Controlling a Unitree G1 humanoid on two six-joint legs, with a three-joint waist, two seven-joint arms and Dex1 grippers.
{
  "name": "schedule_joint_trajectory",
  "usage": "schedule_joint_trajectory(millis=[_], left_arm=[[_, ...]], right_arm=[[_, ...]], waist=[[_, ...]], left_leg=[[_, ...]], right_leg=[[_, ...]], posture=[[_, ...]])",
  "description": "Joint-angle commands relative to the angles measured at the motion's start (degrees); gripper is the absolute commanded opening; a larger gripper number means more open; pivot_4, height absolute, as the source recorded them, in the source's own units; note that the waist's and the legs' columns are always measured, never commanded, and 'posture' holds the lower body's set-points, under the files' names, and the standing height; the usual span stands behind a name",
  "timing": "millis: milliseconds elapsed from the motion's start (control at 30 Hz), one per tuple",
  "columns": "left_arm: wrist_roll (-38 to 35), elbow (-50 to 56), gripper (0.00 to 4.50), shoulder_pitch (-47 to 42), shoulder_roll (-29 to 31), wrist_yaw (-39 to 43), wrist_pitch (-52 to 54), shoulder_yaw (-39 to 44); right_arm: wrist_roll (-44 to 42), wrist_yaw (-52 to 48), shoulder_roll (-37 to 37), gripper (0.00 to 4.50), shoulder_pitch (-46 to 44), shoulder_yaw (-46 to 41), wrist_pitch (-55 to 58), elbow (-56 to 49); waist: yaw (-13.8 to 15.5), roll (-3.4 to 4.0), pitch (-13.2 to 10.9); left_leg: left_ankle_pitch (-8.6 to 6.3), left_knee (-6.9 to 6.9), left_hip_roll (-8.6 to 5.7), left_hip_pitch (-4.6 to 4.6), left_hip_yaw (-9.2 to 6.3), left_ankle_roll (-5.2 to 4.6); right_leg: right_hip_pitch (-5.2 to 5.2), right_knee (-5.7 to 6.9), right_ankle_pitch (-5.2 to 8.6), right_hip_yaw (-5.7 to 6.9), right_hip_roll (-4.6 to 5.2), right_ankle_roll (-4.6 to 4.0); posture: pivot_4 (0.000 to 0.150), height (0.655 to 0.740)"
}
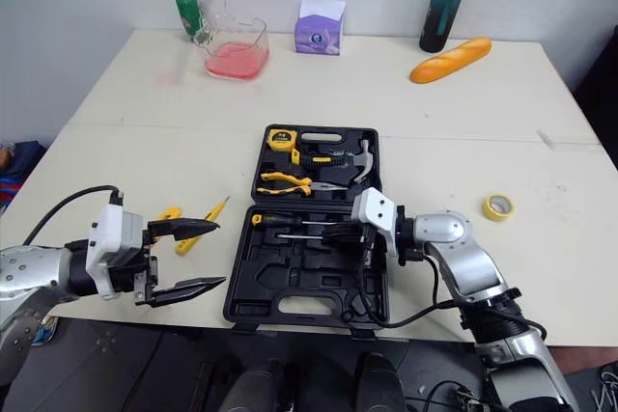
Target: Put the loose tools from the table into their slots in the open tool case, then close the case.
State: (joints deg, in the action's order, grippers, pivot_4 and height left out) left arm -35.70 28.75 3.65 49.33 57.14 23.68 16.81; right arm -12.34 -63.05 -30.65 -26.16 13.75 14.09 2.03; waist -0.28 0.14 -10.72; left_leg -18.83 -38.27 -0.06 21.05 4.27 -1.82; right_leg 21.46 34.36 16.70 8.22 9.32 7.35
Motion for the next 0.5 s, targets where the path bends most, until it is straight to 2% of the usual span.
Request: schedule_joint_trajectory(millis=[33, 133, 300, 500], left_arm=[[-0.1, 2.2, 4.5, 0.8, 0.0, -0.3, -0.7, 1.3], [-0.2, 2.5, 4.5, 1.3, 0.1, -0.5, -0.6, 1.6], [-0.1, 2.9, 4.5, 1.4, 0.0, -1.1, -0.6, 1.5], [-0.3, 3.1, 4.5, 1.5, -0.5, -2.0, -0.6, 1.7]], right_arm=[[5.8, 1.9, -1.2, 0.03, 2.1, 4.6, 4.2, 4.4], [4.7, 1.8, -0.7, 0.03, 2.0, 4.9, 4.8, 3.1], [2.8, 1.3, -0.1, 0.03, 1.9, 3.2, 1.4, 3.4], [-5.8, -0.8, 1.6, 0.03, 2.2, -5.0, -1.4, 2.0]], waist=[[0.0, -0.19, 0.3], [0.0, -0.44, 0.5], [0.0, -0.45, 0.5], [0.0, -0.37, 0.5]], left_leg=[[0.0, 0.0, 0.0, -0.01, 0.0, 0.01], [-0.04, 0.01, 0.05, -0.08, 0.0, 0.07], [-0.06, 0.01, 0.08, -0.08, -0.01, 0.11], [-0.06, 0.03, 0.08, 0.0, -0.01, 0.12]], right_leg=[[0.0, 0.02, 0.01, 0.0, 0.0, -0.02], [-0.02, 0.06, 0.04, -0.01, 0.0, -0.08], [-0.01, 0.07, 0.07, -0.28, 0.0, -0.12], [0.05, 0.06, 0.07, -0.44, -0.01, -0.13]], posture=[[0.15, 0.74], [0.15, 0.74], [0.15, 0.74], [0.15, 0.74]])
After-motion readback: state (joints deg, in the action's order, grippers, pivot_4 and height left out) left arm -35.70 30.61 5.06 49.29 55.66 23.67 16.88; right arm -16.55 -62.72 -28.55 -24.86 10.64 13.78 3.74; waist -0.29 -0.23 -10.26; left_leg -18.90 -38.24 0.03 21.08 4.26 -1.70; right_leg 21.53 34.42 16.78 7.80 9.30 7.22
